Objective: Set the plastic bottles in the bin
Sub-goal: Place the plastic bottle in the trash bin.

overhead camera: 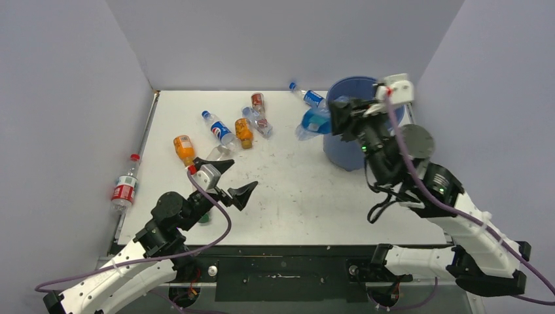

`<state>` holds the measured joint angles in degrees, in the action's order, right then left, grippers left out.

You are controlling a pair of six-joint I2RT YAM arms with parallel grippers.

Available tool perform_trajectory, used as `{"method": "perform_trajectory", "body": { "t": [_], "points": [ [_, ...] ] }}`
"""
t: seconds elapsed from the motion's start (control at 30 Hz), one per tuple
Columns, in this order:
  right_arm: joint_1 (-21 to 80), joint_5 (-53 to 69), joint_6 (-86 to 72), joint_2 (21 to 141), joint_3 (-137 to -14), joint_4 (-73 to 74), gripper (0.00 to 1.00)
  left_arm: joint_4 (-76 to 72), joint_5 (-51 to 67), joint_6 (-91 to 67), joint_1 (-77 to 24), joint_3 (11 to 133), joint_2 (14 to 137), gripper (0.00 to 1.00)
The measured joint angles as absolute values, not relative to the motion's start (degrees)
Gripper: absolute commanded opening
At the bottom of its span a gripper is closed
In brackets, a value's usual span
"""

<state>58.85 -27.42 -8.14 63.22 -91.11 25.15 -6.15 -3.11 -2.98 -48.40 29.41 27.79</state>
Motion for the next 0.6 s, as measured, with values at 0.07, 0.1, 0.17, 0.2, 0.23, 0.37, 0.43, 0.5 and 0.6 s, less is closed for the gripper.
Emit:
{"method": "perform_trajectory", "body": {
  "t": [0.07,0.1,0.17,0.2,0.23,0.37,0.43,0.5,0.6],
  "points": [
    [58.85,-36.38,-3.05,59.70,-90.83,21.08,0.05,-6.07,-5.21,-3.05,-48.27,29.41,27.75,0.96],
    [58.83,-40.42,-0.23,58.15,-89.80,17.58,0.05,-5.85,-6.50,-3.29,-48.23,29.41,27.75,0.96],
    [58.76,-47.55,5.48,54.96,-86.70,10.15,0.05,-5.58,-9.15,-3.81,-48.05,29.41,27.68,0.96],
    [58.61,-50.52,8.23,54.11,-85.69,6.50,0.05,-5.48,-10.41,-3.97,-47.88,29.41,27.59,0.96],
    [58.35,-53.19,11.03,54.02,-85.19,2.68,0.05,-5.37,-11.60,-4.14,-47.77,29.41,27.44,0.96],
    [52.58,-57.08,16.78,58.76,-85.58,-6.55,0.05,-5.34,-14.48,-4.84,-47.16,29.41,27.18,0.96],
    [43.72,-54.83,14.59,63.64,-88.73,-5.08,0.05,-5.19,-15.07,-5.21,-46.94,29.41,27.29,0.96],
    [33.80,-49.84,9.80,68.82,-92.18,-1.45,0.05,-4.82,-15.53,-5.43,-46.72,29.41,27.35,0.96],
    [20.34,-43.05,1.76,75.70,-96.01,4.36,0.05,-4.51,-16.03,-5.69,-46.50,29.41,27.44,0.96]
  ]
}}
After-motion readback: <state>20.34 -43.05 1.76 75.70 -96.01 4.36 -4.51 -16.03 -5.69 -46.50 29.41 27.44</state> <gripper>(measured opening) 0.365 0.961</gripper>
